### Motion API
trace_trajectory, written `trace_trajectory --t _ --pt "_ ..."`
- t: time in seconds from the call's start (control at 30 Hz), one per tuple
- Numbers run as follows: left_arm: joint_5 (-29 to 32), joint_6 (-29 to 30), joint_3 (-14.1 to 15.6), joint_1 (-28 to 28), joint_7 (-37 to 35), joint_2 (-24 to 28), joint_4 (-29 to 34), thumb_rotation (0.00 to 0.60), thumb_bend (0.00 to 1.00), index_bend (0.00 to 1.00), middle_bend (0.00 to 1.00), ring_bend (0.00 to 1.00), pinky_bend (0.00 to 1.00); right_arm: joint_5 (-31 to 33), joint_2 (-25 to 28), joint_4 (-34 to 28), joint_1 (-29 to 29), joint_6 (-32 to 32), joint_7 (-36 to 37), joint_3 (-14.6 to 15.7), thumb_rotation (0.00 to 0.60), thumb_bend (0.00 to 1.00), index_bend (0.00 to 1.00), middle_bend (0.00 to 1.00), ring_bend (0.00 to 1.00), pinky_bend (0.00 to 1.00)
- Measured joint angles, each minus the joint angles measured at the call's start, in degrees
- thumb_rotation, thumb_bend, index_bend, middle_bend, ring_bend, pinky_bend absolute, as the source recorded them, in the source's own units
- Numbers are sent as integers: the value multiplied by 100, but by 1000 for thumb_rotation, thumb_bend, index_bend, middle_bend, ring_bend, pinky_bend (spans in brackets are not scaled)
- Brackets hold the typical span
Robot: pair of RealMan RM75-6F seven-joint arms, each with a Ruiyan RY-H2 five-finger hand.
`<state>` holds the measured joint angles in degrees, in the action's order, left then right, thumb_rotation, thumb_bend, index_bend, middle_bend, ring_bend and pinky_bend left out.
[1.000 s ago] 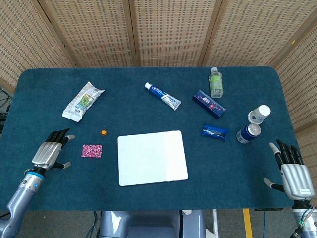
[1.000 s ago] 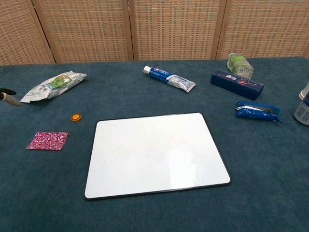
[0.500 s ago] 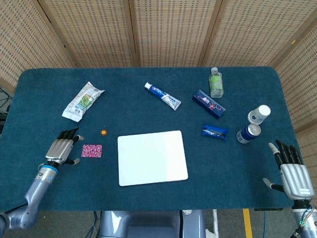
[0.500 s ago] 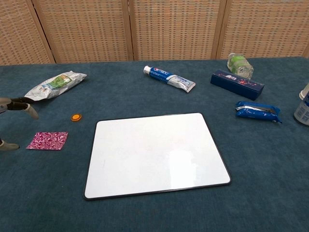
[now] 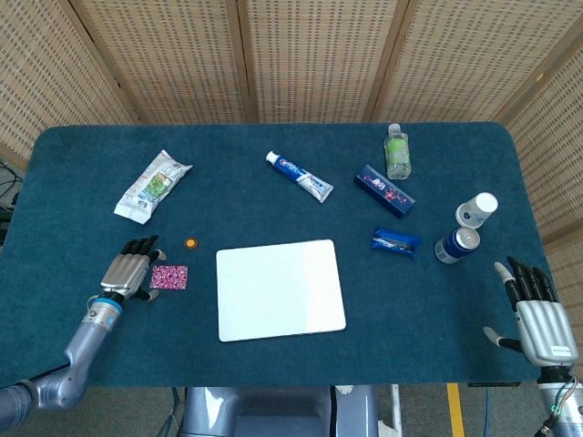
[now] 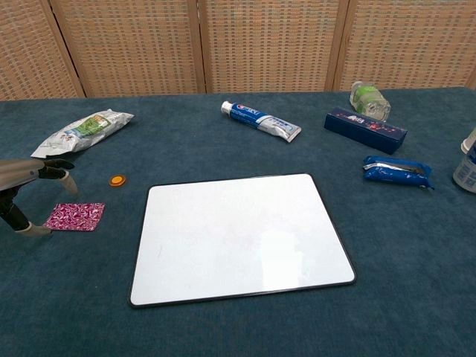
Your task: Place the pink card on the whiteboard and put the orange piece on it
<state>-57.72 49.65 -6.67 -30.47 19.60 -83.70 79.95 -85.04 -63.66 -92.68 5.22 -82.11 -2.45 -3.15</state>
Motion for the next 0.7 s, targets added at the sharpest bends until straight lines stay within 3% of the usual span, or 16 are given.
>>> trace_trajectory --t 0.27,0.5,0.7 --pt "100 61 54 -65 86 -141 -72 600 265 277 0 0 0 4 11 -5 3 10 45 2 600 0 0 0 0 0" --pt "294 12 65 -128 162 -151 -65 600 370 439 0 0 0 12 16 -10 4 15 72 0 600 0 0 0 0 0" --pt "404 51 76 -159 214 -63 5 600 369 458 0 0 0 16 20 -13 7 22 82 2 600 0 0 0 0 0"
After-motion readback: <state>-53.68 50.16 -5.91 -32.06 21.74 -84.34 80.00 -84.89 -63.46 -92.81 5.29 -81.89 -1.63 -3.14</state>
